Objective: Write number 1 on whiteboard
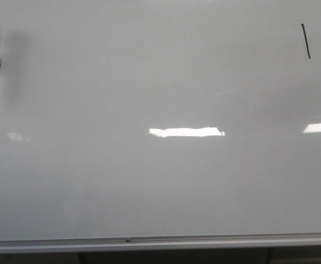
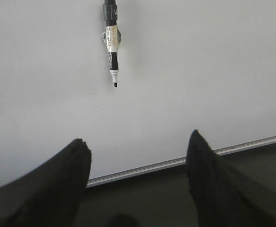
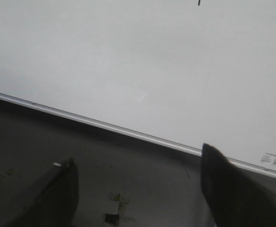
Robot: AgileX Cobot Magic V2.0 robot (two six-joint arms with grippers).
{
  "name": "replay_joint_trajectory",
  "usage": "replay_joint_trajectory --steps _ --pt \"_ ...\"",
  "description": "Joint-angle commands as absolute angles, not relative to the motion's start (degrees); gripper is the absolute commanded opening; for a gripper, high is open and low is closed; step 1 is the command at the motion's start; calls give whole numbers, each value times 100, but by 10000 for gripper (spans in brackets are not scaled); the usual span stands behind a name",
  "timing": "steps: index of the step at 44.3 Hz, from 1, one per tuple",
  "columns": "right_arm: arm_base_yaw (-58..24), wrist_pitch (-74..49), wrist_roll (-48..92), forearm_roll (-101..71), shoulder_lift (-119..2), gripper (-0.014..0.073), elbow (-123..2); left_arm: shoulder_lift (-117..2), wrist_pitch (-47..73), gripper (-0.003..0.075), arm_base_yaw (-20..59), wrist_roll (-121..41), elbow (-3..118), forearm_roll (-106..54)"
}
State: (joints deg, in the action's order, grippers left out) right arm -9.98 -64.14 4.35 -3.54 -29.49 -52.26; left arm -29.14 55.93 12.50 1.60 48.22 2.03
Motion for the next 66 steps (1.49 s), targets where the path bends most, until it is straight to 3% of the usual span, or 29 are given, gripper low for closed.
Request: replay_joint_trajectory --steps 1,7,11,25,31,60,66 --pt "-947 -6058 272 -335 -2984 559 -5378 -2948 5233 430 1287 155 4995 187" --pt "-947 -6053 235 -335 -2984 559 -5378 -2948 5233 421 1287 155 4995 187" --pt "-947 -6054 235 -335 -2984 531 -5378 -2948 5233 371 1287 155 4995 187" --pt "-947 -6054 235 -335 -2984 55 -5378 -2948 5233 66 1287 155 4995 187" --pt "-947 -6054 235 -335 -2984 -76 -5378 -2948 5222 -19 1287 155 4995 187" --pt "-947 -5984 235 -341 -2984 -69 -5378 -2948 5222 -19 1287 155 4995 187" --pt "-947 -5982 235 -341 -2984 -69 -5378 -2729 4661 -19 1183 155 4723 515"
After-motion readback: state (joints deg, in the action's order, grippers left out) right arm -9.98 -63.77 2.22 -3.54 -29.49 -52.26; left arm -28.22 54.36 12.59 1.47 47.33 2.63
